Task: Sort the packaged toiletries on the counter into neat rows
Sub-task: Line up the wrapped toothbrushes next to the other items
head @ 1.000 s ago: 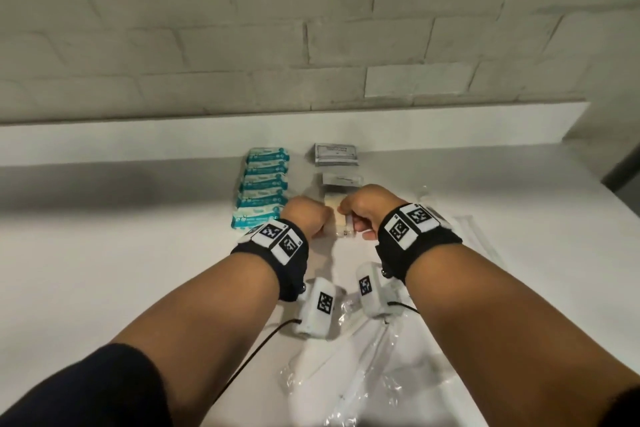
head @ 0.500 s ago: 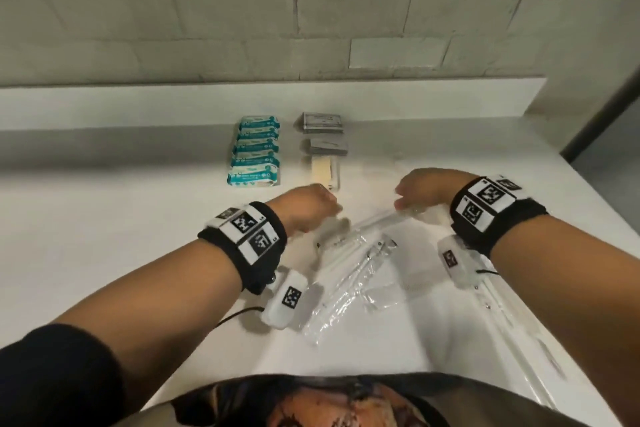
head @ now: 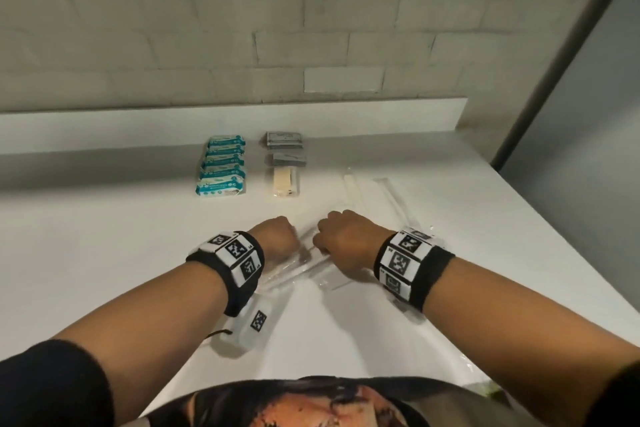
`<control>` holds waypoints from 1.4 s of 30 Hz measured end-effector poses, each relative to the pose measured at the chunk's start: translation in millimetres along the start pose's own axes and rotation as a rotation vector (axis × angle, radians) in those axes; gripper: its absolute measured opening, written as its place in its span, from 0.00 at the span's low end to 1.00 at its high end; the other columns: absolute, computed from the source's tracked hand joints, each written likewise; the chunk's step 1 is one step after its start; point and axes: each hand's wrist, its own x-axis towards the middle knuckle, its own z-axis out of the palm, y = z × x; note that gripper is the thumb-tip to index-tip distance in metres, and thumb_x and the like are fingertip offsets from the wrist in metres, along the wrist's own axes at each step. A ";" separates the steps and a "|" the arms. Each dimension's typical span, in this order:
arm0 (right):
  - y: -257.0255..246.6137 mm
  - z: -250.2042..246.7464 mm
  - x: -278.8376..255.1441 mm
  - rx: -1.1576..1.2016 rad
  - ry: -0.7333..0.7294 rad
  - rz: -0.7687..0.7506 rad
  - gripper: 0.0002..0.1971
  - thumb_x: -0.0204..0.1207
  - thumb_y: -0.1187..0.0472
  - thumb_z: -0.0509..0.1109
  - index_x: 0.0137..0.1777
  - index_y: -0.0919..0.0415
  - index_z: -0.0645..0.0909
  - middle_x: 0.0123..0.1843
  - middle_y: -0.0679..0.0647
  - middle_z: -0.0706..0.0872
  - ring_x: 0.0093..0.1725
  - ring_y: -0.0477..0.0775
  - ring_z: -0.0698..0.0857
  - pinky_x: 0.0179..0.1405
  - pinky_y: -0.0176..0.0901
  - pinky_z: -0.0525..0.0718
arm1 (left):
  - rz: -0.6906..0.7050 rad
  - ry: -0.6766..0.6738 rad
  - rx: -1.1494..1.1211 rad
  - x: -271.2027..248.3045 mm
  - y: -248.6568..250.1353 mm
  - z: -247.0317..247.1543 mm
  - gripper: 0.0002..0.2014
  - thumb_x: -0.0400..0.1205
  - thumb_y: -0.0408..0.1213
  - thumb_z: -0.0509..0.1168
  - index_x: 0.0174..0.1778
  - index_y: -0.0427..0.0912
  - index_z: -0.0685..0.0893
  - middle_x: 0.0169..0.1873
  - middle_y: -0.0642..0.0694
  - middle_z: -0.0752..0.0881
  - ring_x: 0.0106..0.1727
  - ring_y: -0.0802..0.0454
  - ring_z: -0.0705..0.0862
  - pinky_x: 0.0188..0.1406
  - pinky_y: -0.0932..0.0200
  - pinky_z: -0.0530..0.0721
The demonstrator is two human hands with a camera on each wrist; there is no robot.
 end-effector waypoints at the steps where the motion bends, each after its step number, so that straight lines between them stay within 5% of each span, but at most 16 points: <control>1: 1.2 -5.4 -3.3 0.058 -0.005 0.027 0.20 0.62 0.71 0.73 0.52 0.54 0.77 0.51 0.52 0.79 0.50 0.55 0.77 0.39 0.41 0.70 | -0.017 -0.009 0.057 1.0 -0.8 -1.0 0.13 0.81 0.33 0.57 0.55 0.31 0.83 0.50 0.38 0.84 0.50 0.42 0.83 0.44 0.56 0.78; 3: 13.2 -13.3 -14.0 0.214 0.015 0.095 0.14 0.68 0.71 0.68 0.49 0.55 0.71 0.48 0.52 0.78 0.44 0.55 0.76 0.36 0.42 0.70 | -0.019 -0.020 0.145 0.5 -0.3 -2.3 0.15 0.83 0.31 0.54 0.56 0.30 0.83 0.51 0.37 0.83 0.51 0.41 0.83 0.42 0.58 0.76; 5: 35.7 -18.4 -33.3 0.333 0.037 0.201 0.13 0.74 0.70 0.60 0.56 0.56 0.70 0.48 0.53 0.79 0.39 0.53 0.76 0.34 0.42 0.70 | -0.009 -0.021 0.195 1.3 -0.7 -1.8 0.15 0.84 0.31 0.54 0.57 0.28 0.83 0.46 0.40 0.83 0.51 0.42 0.84 0.39 0.59 0.78; 7: 63.3 -20.4 -61.3 0.433 0.012 0.360 0.17 0.75 0.70 0.58 0.63 0.57 0.71 0.46 0.50 0.78 0.37 0.49 0.76 0.31 0.41 0.70 | -0.021 -0.001 0.121 3.8 0.4 -1.0 0.12 0.82 0.31 0.57 0.47 0.29 0.84 0.36 0.43 0.80 0.39 0.44 0.82 0.28 0.60 0.75; 10: 97.2 -13.9 -102.5 0.566 -0.049 0.533 0.13 0.76 0.63 0.65 0.60 0.59 0.75 0.46 0.54 0.80 0.37 0.52 0.76 0.33 0.42 0.73 | -0.076 0.084 -0.040 8.4 10.8 0.5 0.07 0.79 0.30 0.60 0.41 0.33 0.83 0.35 0.41 0.83 0.30 0.47 0.79 0.24 0.61 0.74; 14: 106.1 8.5 -133.3 0.641 -0.210 0.560 0.21 0.69 0.43 0.76 0.44 0.60 0.76 0.31 0.54 0.76 0.27 0.52 0.72 0.27 0.40 0.69 | -0.007 0.128 -0.267 19.4 33.1 6.6 0.12 0.83 0.29 0.59 0.56 0.28 0.84 0.52 0.35 0.86 0.43 0.42 0.82 0.40 0.55 0.80; 16: 97.4 22.1 -135.2 0.585 -0.290 0.517 0.26 0.66 0.33 0.74 0.44 0.57 0.78 0.35 0.52 0.81 0.31 0.53 0.78 0.31 0.41 0.74 | 0.024 0.152 -0.442 24.2 47.3 12.2 0.17 0.86 0.36 0.55 0.62 0.28 0.81 0.55 0.34 0.84 0.47 0.43 0.79 0.48 0.52 0.79; 18: 83.5 38.4 -131.7 0.503 -0.336 0.461 0.32 0.65 0.29 0.71 0.52 0.59 0.81 0.45 0.52 0.85 0.43 0.54 0.84 0.39 0.44 0.78 | 0.044 0.179 -0.515 30.4 61.7 17.9 0.25 0.87 0.51 0.52 0.52 0.31 0.82 0.51 0.33 0.86 0.43 0.41 0.81 0.48 0.51 0.79; 20: 70.1 51.0 -127.9 0.412 -0.309 0.456 0.30 0.64 0.32 0.72 0.52 0.59 0.82 0.48 0.51 0.87 0.46 0.54 0.85 0.41 0.45 0.80 | 0.072 0.184 -0.515 33.9 77.6 22.3 0.27 0.83 0.61 0.55 0.43 0.36 0.79 0.40 0.38 0.85 0.38 0.42 0.80 0.43 0.52 0.77; 24: 67.0 59.3 -118.7 0.366 -0.275 0.433 0.08 0.66 0.54 0.71 0.40 0.59 0.81 0.37 0.51 0.84 0.38 0.53 0.84 0.33 0.40 0.80 | 0.076 0.172 -0.498 49.0 104.2 29.1 0.22 0.77 0.55 0.69 0.46 0.37 0.78 0.31 0.45 0.79 0.29 0.49 0.76 0.32 0.58 0.74; 25: 72.4 57.1 -119.9 0.345 -0.283 0.418 0.05 0.67 0.60 0.69 0.41 0.60 0.81 0.38 0.52 0.83 0.39 0.54 0.84 0.32 0.39 0.79 | 0.069 0.171 -0.461 53.9 112.8 30.5 0.21 0.77 0.53 0.69 0.48 0.36 0.79 0.31 0.45 0.79 0.29 0.49 0.76 0.30 0.58 0.74; 28: 88.6 56.9 -127.1 0.347 -0.245 0.375 0.16 0.71 0.70 0.65 0.59 0.63 0.76 0.52 0.57 0.83 0.47 0.58 0.82 0.37 0.44 0.76 | 0.069 0.164 -0.410 61.0 137.8 31.7 0.20 0.77 0.50 0.69 0.49 0.33 0.81 0.35 0.42 0.80 0.35 0.43 0.79 0.32 0.58 0.74; 31: 99.3 65.9 -136.3 0.422 -0.171 0.349 0.20 0.72 0.70 0.62 0.64 0.62 0.68 0.54 0.59 0.83 0.46 0.61 0.82 0.36 0.46 0.74 | 0.050 0.161 -0.281 68.6 161.4 34.8 0.25 0.79 0.55 0.66 0.53 0.33 0.83 0.40 0.40 0.84 0.41 0.40 0.83 0.38 0.57 0.75; 35: 108.6 77.5 -136.8 0.447 -0.176 0.324 0.15 0.75 0.65 0.61 0.62 0.60 0.73 0.57 0.58 0.83 0.50 0.60 0.83 0.40 0.45 0.77 | 0.030 0.130 -0.102 80.7 189.0 41.4 0.34 0.77 0.66 0.63 0.58 0.34 0.82 0.50 0.40 0.86 0.50 0.41 0.85 0.44 0.57 0.75; 38: 113.0 79.3 -136.8 0.402 -0.173 0.284 0.15 0.74 0.62 0.62 0.61 0.59 0.78 0.59 0.58 0.83 0.55 0.60 0.84 0.42 0.43 0.77 | 0.002 0.109 -0.029 83.2 203.8 44.8 0.26 0.76 0.54 0.70 0.57 0.34 0.81 0.48 0.43 0.83 0.56 0.43 0.85 0.45 0.57 0.78; 42: 128.2 69.5 -144.7 0.385 -0.118 0.228 0.16 0.76 0.61 0.61 0.64 0.59 0.72 0.59 0.57 0.82 0.57 0.62 0.82 0.42 0.44 0.72 | -0.010 0.085 0.032 87.0 214.3 39.4 0.14 0.77 0.34 0.66 0.56 0.34 0.79 0.45 0.42 0.82 0.46 0.45 0.84 0.35 0.58 0.78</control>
